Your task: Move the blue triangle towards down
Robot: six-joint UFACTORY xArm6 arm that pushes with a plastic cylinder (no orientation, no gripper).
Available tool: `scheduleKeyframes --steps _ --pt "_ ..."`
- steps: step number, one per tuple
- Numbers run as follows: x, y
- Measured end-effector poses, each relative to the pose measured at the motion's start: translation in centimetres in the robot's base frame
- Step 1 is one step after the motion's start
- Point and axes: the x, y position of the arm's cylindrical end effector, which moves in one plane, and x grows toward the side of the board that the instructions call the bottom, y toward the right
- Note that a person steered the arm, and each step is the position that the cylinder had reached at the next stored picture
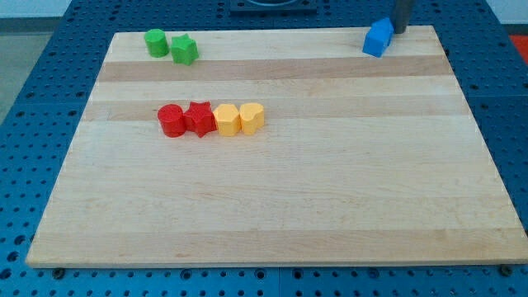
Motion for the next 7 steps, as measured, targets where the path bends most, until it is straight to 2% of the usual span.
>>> scheduleKeyframes --steps 2,7 --pt "1.3 -0.9" --pt "1.4 -11.8"
